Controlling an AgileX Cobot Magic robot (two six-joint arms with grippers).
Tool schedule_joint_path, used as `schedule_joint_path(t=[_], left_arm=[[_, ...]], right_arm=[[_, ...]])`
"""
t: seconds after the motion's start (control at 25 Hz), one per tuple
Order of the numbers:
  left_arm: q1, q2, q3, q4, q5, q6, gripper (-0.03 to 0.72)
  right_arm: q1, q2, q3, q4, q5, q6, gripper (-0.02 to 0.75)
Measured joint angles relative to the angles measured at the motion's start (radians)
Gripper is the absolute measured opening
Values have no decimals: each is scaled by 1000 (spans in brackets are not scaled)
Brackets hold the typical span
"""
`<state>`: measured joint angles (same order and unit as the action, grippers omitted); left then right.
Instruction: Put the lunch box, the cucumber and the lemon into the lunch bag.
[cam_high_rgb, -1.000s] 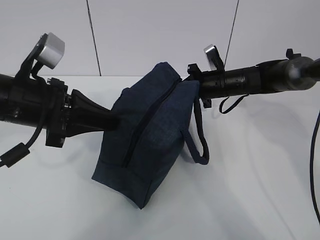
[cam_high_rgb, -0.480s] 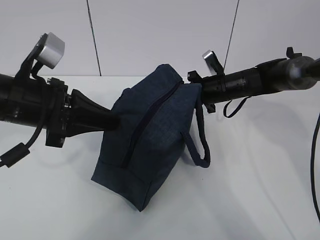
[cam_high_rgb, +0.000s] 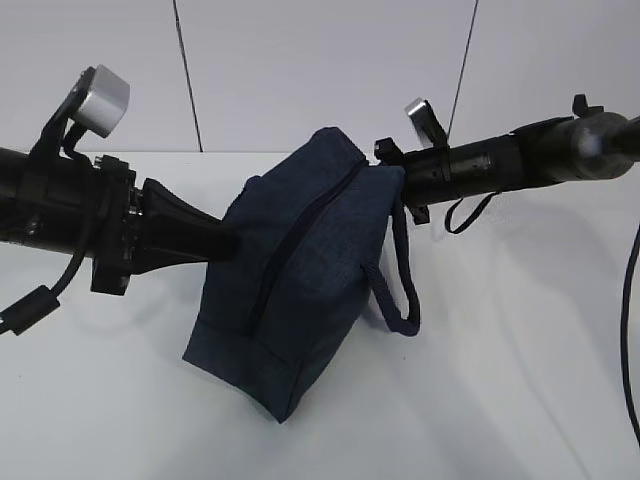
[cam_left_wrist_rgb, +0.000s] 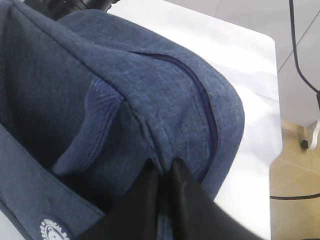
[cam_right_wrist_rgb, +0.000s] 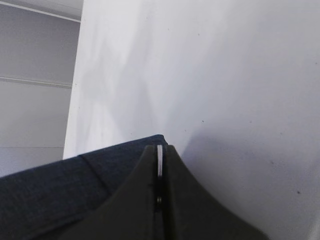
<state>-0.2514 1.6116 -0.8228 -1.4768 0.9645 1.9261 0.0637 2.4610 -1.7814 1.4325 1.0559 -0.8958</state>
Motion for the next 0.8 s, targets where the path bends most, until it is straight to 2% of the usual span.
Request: schedule_joint_path(t=[0.08,0.16,0.24,0.32,0.4,0.48,0.56,0.68,0.8], left_arm=[[0,0,0,0,0,0,12],[0,0,0,0,0,0,12],[0,0,0,0,0,0,12],[0,0,0,0,0,0,12],[0,0,0,-9,0,0,18],[0,0,0,-29,-4,-7,52],[0,0,0,-49,-4,-13,125],[-2,0,0,-65,-4,-32,348],[-2,0,0,-65,-14,-78,524]], right_arm=[[0,0,0,10,0,-1,85],[-3,0,0,16,0,-2,200],[-3,0,0,25,0,-2,351],[-8,0,0,39,0,-2,456],[-18,0,0,55,0,-2,511],[-38,0,0,65,17,-2,530],[-60,-2,0,68,38,-2,537],[-88,-20,0,50,50,-2,540],[-105,-48,0,40,61,-2,540]])
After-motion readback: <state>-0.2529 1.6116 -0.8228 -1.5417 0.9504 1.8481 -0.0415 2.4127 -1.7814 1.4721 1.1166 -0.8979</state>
